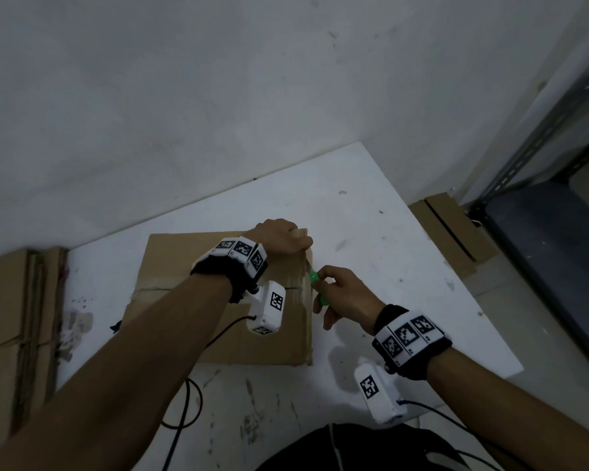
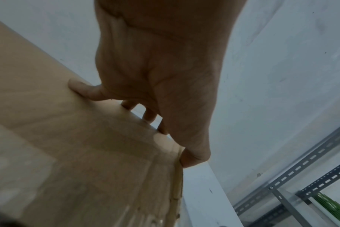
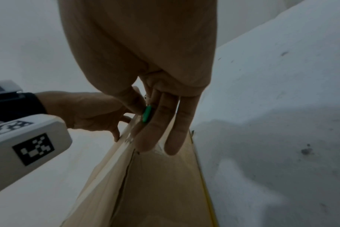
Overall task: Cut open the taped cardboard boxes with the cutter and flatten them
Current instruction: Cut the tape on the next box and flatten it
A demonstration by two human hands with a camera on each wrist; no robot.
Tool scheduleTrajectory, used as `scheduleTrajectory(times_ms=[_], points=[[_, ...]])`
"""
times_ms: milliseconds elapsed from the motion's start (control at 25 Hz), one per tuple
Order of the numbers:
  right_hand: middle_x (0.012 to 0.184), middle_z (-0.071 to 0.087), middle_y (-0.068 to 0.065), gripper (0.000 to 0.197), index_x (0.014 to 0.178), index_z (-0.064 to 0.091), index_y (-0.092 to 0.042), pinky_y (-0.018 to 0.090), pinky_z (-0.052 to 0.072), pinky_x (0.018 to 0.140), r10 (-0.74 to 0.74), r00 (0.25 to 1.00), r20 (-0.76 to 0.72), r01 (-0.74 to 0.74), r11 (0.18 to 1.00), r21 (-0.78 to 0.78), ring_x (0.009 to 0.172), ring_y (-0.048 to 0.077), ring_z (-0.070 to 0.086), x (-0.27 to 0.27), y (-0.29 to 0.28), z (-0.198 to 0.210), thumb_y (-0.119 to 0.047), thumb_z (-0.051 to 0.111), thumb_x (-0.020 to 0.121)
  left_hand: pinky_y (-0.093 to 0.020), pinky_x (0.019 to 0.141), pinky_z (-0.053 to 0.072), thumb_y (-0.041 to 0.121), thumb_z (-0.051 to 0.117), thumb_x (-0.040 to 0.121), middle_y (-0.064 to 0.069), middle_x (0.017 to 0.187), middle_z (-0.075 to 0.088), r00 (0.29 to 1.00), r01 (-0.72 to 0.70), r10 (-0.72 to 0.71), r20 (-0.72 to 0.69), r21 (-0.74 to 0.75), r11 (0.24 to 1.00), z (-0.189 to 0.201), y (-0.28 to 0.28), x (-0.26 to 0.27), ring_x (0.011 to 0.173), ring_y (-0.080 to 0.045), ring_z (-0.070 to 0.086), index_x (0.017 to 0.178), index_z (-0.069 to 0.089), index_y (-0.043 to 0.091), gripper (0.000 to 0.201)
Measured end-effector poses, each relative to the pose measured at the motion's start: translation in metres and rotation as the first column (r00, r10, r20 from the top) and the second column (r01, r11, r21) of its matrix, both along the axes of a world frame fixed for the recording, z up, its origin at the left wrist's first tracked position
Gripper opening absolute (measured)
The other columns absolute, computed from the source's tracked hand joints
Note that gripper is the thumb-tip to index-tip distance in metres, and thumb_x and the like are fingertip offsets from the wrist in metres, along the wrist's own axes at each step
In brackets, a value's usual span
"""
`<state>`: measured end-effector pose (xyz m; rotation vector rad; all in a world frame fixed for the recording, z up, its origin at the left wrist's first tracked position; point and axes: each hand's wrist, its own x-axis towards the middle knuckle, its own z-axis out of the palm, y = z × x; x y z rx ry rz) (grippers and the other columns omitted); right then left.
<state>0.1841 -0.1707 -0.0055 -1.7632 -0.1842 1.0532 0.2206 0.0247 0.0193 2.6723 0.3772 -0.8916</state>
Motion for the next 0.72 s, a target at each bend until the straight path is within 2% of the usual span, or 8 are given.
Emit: scheduleTrajectory(times_ms=[160, 280, 400, 480, 520, 600, 640, 720], points=[[0.064, 0.063, 0.009, 0.018, 0.097, 0.056, -0.01, 0.029, 0.047, 0.044, 0.104, 0.986, 0.134, -0.1, 0.994, -0.035, 0.04, 0.021, 0.05, -0.005, -0.001, -0.008, -0.023, 0.045, 0.104, -0.041, 0.108, 0.037, 0.061, 0.027, 0.07, -0.008, 0.138, 0.056, 1.0, 0.005, -0.004, 0.025, -0.04, 0.999, 0.001, -0.001, -0.002, 0.132, -0.034, 0.046, 0.129, 0.058, 0.017, 0.079], [0.058, 0.054, 0.003, 0.02, 0.099, 0.062, -0.013, 0.029, 0.049, 0.043, 0.246, 0.943, 0.225, -0.23, 0.969, -0.095, 0.04, 0.014, 0.045, 0.003, -0.011, -0.004, -0.025, 0.047, 0.103, -0.04, 0.108, 0.034, 0.056, 0.027, 0.071, -0.011, 0.143, 0.052, 1.0, 0.005, -0.005, 0.007, -0.085, 0.996, 0.0, 0.002, -0.003, 0.138, -0.035, 0.04, 0.134, 0.055, 0.017, 0.079], [0.058, 0.051, 0.001, 0.018, 0.099, 0.065, -0.014, 0.03, 0.05, 0.044, 0.425, 0.871, 0.247, -0.398, 0.905, -0.153, 0.043, 0.012, 0.045, 0.014, -0.016, 0.004, -0.024, 0.05, 0.101, -0.041, 0.11, 0.032, 0.057, 0.031, 0.078, -0.016, 0.146, 0.045, 1.0, 0.013, -0.011, 0.028, -0.083, 0.996, -0.006, 0.006, -0.006, 0.139, -0.039, 0.038, 0.137, 0.051, 0.017, 0.074], [0.06, 0.051, 0.002, 0.018, 0.1, 0.067, -0.013, 0.028, 0.047, 0.042, 0.537, 0.818, 0.206, -0.507, 0.842, -0.182, 0.044, 0.014, 0.044, 0.014, -0.018, 0.006, -0.024, 0.053, 0.1, -0.042, 0.112, 0.031, 0.057, 0.037, 0.092, -0.022, 0.15, 0.037, 0.999, 0.009, -0.007, 0.044, -0.059, 0.998, -0.009, 0.004, -0.007, 0.14, -0.042, 0.036, 0.146, 0.043, 0.017, 0.068], [0.061, 0.05, 0.002, 0.018, 0.101, 0.068, -0.014, 0.027, 0.045, 0.042, 0.581, 0.798, 0.16, -0.554, 0.811, -0.186, 0.047, 0.015, 0.044, 0.01, -0.02, 0.007, -0.024, 0.053, 0.1, -0.043, 0.113, 0.031, 0.059, 0.036, 0.092, -0.023, 0.153, 0.033, 0.999, 0.015, -0.013, 0.046, -0.046, 0.999, -0.01, 0.004, -0.007, 0.141, -0.044, 0.034, 0.151, 0.037, 0.018, 0.072], [0.061, 0.05, 0.001, 0.016, 0.096, 0.068, -0.017, 0.027, 0.044, 0.044, 0.64, 0.768, 0.037, -0.628, 0.763, -0.153, 0.052, 0.018, 0.043, -0.002, -0.025, 0.007, -0.025, 0.055, 0.098, -0.047, 0.114, 0.032, 0.07, 0.027, 0.076, -0.022, 0.155, 0.031, 0.998, 0.042, -0.041, 0.047, -0.029, 0.999, -0.007, 0.004, -0.008, 0.143, -0.046, 0.03, 0.155, 0.03, 0.019, 0.093], [0.059, 0.049, 0.001, 0.016, 0.092, 0.068, -0.017, 0.027, 0.043, 0.044, 0.641, 0.767, -0.016, -0.638, 0.761, -0.12, 0.05, 0.018, 0.041, -0.008, -0.028, 0.007, -0.024, 0.055, 0.098, -0.049, 0.114, 0.032, 0.072, 0.027, 0.074, -0.022, 0.155, 0.03, 0.997, 0.056, -0.054, 0.055, -0.02, 0.998, -0.007, 0.004, -0.009, 0.143, -0.047, 0.029, 0.156, 0.028, 0.02, 0.097], [0.053, 0.045, 0.0, 0.019, 0.086, 0.066, -0.012, 0.026, 0.041, 0.045, 0.559, 0.825, -0.085, -0.564, 0.823, -0.062, 0.042, 0.016, 0.035, -0.012, -0.034, 0.007, -0.016, 0.052, 0.098, -0.053, 0.116, 0.028, 0.073, 0.039, 0.085, -0.022, 0.157, 0.024, 0.993, 0.038, -0.036, 0.112, -0.011, 0.999, -0.007, 0.006, -0.015, 0.144, -0.046, 0.024, 0.156, 0.028, 0.024, 0.088]])
